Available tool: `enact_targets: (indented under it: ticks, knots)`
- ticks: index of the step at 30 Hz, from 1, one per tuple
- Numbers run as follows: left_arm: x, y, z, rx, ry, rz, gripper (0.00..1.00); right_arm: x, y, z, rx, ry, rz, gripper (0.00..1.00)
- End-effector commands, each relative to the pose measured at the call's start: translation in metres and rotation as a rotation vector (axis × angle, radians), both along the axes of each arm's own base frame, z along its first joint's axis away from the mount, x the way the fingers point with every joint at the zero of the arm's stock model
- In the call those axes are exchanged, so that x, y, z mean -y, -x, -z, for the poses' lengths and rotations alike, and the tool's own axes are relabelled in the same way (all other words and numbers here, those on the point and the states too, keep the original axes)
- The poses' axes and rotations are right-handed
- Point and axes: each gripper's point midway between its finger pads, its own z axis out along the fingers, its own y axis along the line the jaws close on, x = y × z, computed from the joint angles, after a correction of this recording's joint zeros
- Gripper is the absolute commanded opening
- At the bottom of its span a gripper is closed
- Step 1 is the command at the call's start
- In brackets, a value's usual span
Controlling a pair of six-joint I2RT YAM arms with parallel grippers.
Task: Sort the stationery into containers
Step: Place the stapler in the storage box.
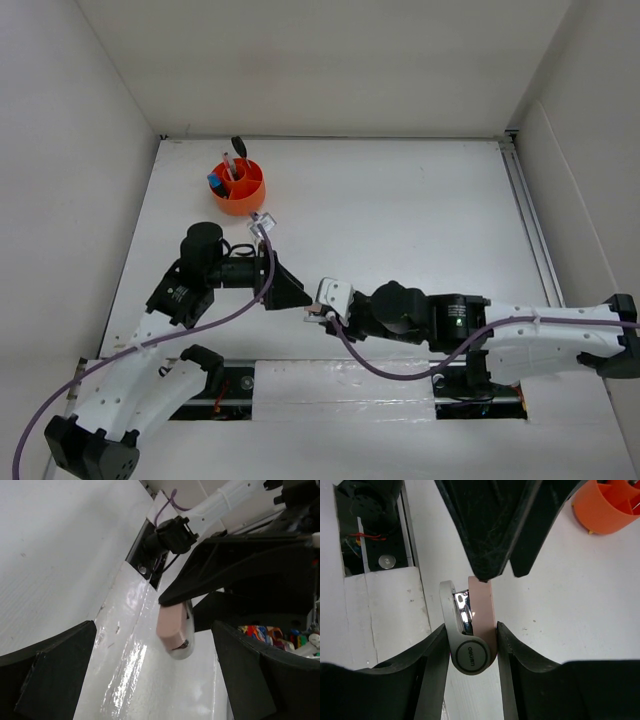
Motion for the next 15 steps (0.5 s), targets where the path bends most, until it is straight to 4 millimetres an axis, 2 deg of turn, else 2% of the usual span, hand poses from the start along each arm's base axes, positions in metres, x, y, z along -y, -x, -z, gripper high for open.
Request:
enact_targets:
  ticks: [1,4,7,12,13,15]
  knots:
    - [0.003,0.017,0.000,-0.024,0.060,0.094,1.00,0.008,-0.005,-0.025,0.047,-0.071,0.040,0.00]
    - [0.004,0.020,0.001,-0.027,0.071,0.113,1.00,0.006,-0.006,-0.036,0.068,-0.110,0.035,0.00]
    - [0.005,0.018,0.000,-0.028,0.084,0.119,1.00,0.003,-0.007,-0.037,0.077,-0.104,0.031,0.00]
    - [0.008,0.016,-0.008,-0.016,0.110,0.124,1.00,-0.007,-0.012,-0.019,0.086,-0.035,0.045,0.00]
    - [0.009,0.014,-0.010,-0.028,0.110,0.123,1.00,-0.007,-0.014,-0.024,0.090,-0.045,0.055,0.00]
    - [0.010,0.012,-0.013,-0.020,0.114,0.123,1.00,-0.009,-0.014,-0.019,0.089,-0.031,0.054,0.00]
